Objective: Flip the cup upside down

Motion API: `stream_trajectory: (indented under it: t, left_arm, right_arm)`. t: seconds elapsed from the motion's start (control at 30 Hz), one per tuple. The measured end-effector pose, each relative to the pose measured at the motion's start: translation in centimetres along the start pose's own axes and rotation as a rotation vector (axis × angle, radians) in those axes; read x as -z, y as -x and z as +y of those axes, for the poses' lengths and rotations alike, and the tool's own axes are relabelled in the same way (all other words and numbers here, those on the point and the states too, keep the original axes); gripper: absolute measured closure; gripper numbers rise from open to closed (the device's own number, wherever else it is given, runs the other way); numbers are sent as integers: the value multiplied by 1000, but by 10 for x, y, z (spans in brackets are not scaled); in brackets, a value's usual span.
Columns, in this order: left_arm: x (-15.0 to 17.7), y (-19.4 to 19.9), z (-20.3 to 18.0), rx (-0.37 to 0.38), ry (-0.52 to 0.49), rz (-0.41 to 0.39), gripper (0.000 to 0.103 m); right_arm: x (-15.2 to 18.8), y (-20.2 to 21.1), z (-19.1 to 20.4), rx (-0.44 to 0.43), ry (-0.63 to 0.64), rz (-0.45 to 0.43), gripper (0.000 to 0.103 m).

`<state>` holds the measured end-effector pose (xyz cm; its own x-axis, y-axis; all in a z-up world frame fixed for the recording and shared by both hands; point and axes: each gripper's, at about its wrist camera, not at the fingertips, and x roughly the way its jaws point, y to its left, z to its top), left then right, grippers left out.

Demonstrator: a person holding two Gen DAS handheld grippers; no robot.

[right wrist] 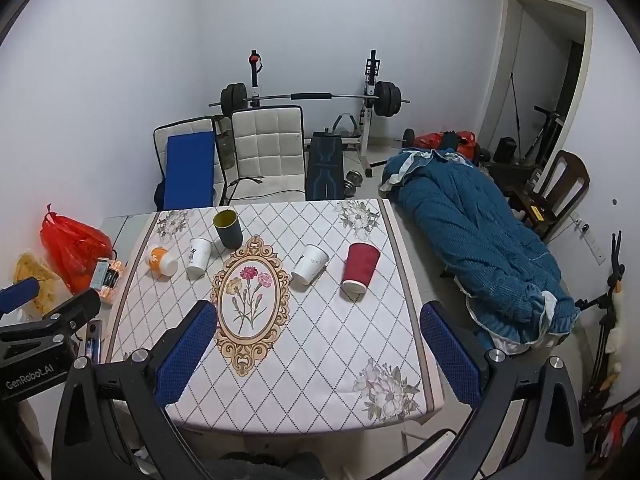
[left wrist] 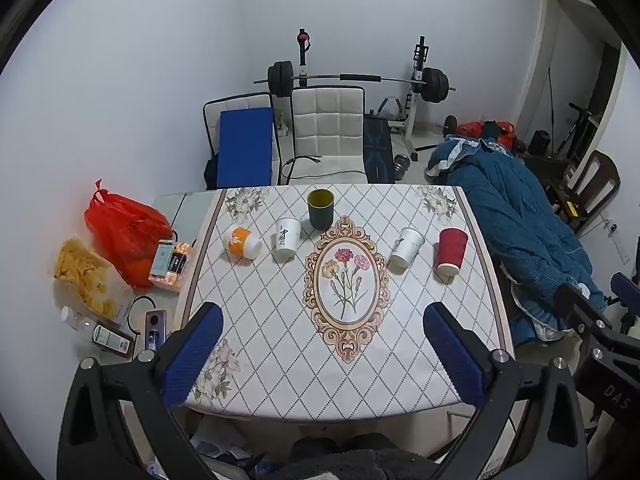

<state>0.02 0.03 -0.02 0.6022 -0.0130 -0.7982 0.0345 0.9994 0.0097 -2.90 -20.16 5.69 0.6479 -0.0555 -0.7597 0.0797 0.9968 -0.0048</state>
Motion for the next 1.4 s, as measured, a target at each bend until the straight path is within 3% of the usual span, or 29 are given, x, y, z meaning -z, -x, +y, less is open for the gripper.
stream_trajectory:
  t: [1.4]
  left_arm:
    - [-10,2,-7,-8,-4,2,0]
  right_arm:
    - [-6,-10,-4,-2,-13,-3,0]
